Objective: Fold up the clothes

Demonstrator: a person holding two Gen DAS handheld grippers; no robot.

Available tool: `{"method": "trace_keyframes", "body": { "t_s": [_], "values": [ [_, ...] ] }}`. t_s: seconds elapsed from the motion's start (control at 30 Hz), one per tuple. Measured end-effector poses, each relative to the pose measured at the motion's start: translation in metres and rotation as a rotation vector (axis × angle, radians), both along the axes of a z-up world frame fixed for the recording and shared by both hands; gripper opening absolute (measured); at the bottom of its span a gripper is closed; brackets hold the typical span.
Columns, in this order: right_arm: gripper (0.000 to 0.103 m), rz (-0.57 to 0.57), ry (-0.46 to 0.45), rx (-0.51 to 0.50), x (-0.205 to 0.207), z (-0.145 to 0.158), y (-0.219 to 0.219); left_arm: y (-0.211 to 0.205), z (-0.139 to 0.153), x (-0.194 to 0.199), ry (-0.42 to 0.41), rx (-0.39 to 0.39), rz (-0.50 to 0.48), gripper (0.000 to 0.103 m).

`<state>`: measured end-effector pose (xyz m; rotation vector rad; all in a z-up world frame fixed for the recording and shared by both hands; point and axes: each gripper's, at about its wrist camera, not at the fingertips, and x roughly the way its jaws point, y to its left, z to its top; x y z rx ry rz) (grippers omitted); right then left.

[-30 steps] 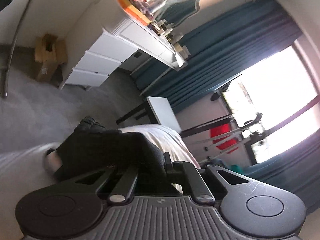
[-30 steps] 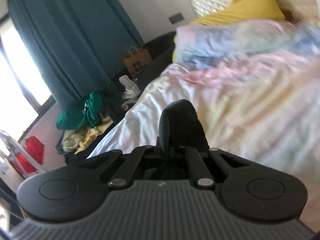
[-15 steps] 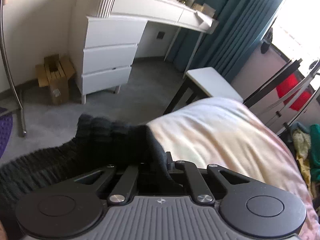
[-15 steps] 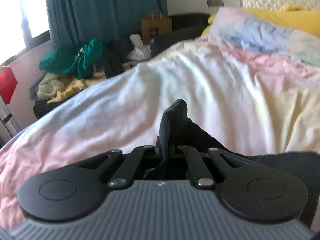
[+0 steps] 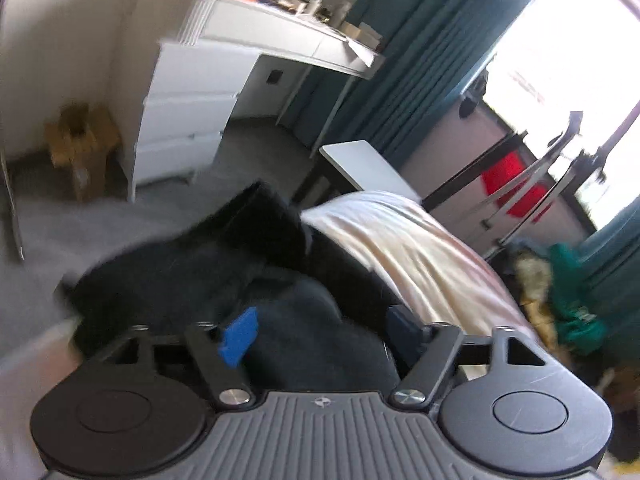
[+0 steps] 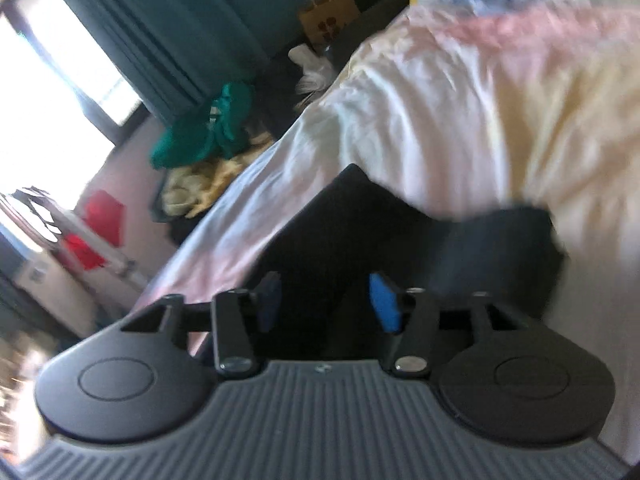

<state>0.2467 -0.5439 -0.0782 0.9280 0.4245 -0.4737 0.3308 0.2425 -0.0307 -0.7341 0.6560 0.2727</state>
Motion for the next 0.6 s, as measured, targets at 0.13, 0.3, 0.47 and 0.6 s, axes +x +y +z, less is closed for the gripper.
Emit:
{"method": "trace_keyframes", "body": {
  "t_s": [0.13,0.3,0.47,0.6],
  "values": [
    [0.079,0.061,-0.067,0.195,-0.051,-0.015,0.014,0.021,-0.019,-0.066,0.001,-0.202,0.033,0.086],
    [0.083,0.024,-0.133,0.402,-0.101,-0.050,0.036,0.044,-0.073,-0.126,0.012,-0.468,0.095,0.089],
    [0.083,0.074,-0.182,0.478,-0.098,-0.075,0.046,0.052,-0.096,-0.138,-0.062,-0.559,0.079,0.089],
    [0.083,0.066,-0.220,0.523,-0.076,-0.089,0.044,0.046,-0.109,-0.116,-0.131,-0.558,0.009,0.089]
  ]
}}
